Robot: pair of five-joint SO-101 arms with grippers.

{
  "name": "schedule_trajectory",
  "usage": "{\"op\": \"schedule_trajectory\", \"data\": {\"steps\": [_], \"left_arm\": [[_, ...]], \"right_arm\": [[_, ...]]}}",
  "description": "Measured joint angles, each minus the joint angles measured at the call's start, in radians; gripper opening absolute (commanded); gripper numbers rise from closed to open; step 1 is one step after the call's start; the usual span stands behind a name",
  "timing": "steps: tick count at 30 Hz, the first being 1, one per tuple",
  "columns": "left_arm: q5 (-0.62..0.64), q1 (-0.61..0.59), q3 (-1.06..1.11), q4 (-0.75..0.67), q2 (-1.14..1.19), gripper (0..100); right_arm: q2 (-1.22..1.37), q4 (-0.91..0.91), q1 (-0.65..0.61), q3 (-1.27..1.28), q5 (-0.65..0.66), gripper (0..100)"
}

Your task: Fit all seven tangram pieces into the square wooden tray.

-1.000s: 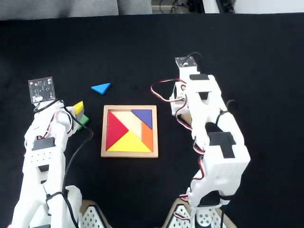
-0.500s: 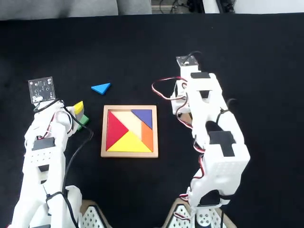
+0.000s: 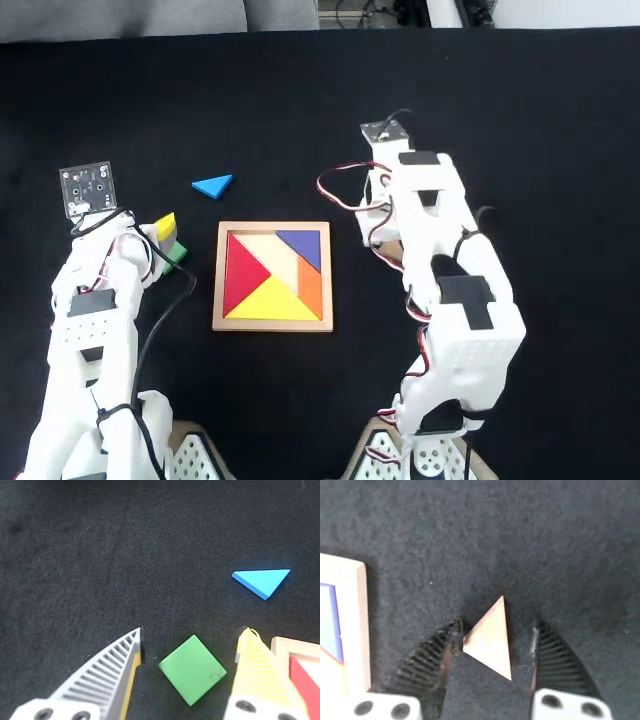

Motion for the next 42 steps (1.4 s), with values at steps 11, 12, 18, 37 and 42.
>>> {"op": "schedule_trajectory", "data": {"steps": [11,12,18,37,42], "left_arm": [[0.000,0.000,0.000,0.000,0.000,30],[0.000,0.000,0.000,0.000,0.000,30],[0.000,0.000,0.000,0.000,0.000,30],[0.000,0.000,0.000,0.000,0.000,30],[0.000,0.000,0.000,0.000,0.000,30]], "right_arm": [[-0.002,0.000,0.000,0.005,0.038,23.0],[-0.002,0.000,0.000,0.005,0.041,23.0],[-0.002,0.021,0.000,0.005,0.089,23.0],[-0.003,0.028,0.000,0.009,0.195,22.9],[-0.003,0.028,0.000,0.011,0.195,17.6]]}}
